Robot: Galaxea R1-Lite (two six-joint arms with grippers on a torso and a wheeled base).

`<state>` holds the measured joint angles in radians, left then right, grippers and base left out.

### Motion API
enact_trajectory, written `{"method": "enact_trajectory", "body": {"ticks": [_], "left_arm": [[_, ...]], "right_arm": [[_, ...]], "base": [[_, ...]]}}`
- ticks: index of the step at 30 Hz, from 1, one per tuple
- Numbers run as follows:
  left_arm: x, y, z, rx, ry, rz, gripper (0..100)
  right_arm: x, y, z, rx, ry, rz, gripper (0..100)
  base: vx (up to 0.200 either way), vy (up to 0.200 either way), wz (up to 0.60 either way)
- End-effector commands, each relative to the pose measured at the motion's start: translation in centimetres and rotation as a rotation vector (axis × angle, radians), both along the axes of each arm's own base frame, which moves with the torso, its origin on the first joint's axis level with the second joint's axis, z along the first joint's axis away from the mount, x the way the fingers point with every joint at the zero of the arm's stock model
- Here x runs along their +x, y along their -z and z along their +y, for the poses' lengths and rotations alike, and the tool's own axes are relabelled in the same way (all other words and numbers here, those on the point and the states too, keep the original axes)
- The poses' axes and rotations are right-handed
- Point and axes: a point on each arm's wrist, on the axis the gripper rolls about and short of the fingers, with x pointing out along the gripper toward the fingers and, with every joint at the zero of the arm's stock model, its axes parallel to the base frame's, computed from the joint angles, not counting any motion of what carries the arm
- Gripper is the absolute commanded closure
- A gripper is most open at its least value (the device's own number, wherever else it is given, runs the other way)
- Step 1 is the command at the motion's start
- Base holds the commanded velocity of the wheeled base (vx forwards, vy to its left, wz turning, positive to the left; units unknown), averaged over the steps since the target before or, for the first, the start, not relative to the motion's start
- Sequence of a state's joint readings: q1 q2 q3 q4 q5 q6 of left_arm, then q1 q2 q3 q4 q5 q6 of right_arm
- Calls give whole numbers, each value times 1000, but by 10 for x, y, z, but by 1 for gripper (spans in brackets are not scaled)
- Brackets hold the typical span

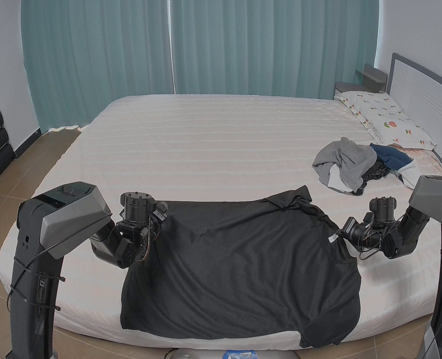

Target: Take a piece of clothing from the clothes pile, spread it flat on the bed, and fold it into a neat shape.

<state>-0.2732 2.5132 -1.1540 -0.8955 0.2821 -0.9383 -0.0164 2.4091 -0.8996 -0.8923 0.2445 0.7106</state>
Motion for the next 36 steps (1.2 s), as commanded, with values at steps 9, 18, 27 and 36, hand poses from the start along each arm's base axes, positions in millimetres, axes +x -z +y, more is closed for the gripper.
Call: {"method": "enact_trajectory", "body": {"ticks": [9, 18, 27, 36], "left_arm": [[0, 3, 0, 6, 0, 7, 0], [1, 5, 0, 10, 0, 20, 0], [1, 1, 1, 6, -1, 7, 0], [2, 1, 2, 5, -7, 5, 0]], "right_arm": [[7, -5, -11, -52, 50, -85, 100], [10, 6, -15, -78, 46, -83, 100], [13, -10, -16, -72, 58, -160, 0], [26, -51, 46, 69, -14, -187, 0]], "base": [[0, 0, 0], [0, 0, 0], [0, 0, 0], [0, 0, 0]]}}
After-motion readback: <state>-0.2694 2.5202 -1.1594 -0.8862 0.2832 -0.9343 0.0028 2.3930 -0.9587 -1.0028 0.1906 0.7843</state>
